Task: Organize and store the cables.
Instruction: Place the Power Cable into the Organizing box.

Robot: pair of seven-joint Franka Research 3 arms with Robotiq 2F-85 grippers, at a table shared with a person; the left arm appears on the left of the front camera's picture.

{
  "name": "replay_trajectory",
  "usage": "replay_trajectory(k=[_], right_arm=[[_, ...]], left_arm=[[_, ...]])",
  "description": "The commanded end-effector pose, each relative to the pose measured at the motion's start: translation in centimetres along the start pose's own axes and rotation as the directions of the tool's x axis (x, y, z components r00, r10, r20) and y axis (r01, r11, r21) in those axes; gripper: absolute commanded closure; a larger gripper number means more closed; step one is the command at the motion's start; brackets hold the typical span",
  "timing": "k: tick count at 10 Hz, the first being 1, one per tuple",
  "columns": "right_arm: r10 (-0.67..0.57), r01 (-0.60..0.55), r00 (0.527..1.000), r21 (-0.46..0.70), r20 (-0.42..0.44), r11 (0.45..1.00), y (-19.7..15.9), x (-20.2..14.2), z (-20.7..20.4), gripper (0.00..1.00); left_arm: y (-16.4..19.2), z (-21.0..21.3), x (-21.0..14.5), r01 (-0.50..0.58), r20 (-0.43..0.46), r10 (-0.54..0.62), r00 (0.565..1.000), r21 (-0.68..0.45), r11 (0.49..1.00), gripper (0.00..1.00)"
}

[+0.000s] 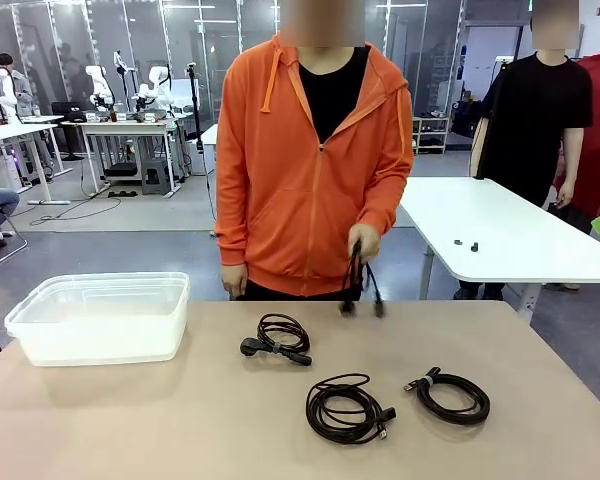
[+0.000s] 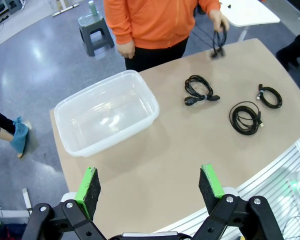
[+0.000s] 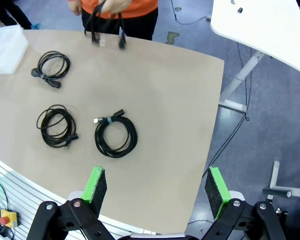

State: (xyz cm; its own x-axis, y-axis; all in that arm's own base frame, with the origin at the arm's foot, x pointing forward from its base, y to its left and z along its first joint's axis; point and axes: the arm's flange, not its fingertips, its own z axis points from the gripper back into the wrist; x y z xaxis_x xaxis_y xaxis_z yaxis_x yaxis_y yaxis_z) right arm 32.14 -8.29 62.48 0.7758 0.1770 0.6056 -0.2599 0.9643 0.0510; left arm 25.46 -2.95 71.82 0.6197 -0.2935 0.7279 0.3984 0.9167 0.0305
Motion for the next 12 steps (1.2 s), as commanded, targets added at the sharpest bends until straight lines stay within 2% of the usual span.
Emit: replay_trajectory(k=[1,6,7,8,9,10,12], right_arm=[[0.004,-0.004,1.0,0.001,0.006,1.0,0.1,0.0,0.1,0.0],[0.004,-0.004,1.0,0.001,0.006,1.0,0.1,0.0,0.1,0.0],[0.004,-0.004,1.0,0.001,0.006,1.0,0.1,0.0,0.1,0.0],[0.004,-0.004,1.0,0.001,0.006,1.0,0.1,0.0,0.1,0.0],[0.004,-0.004,1.0,0.001,0.006,1.0,0.1,0.0,0.1,0.0],[0.004,-0.004,1.0,0.001,0.006,1.0,0.1,0.0,0.1,0.0],[0.004,-0.004,1.0,0.001,0.006,1.0,0.1,0.0,0.1,0.0]], left_arm=[[0.1,0.1,-0.1,-0.003,0.003,0.003,1.0,-0.001,1.0,0.0],[0.0,0.0,0.0,0.0,0.0,0.0,1.0,0.0,1.0,0.0],[-1.4,0.0,1.1,0.11,-0.039,-0.11,0.993,-0.002,0.994,0.0],[-2.3,-1.5,2.7,0.203,-0.095,-0.203,0.975,-0.01,0.979,0.0],[-3.1,-3.6,4.4,0.262,-0.192,-0.258,0.947,-0.004,0.965,0.0],[-4.1,-4.7,5.6,0.346,-0.229,-0.344,0.911,-0.031,0.938,0.0],[-6.1,-7.4,6.9,0.511,-0.311,-0.509,0.803,-0.08,0.856,0.0]])
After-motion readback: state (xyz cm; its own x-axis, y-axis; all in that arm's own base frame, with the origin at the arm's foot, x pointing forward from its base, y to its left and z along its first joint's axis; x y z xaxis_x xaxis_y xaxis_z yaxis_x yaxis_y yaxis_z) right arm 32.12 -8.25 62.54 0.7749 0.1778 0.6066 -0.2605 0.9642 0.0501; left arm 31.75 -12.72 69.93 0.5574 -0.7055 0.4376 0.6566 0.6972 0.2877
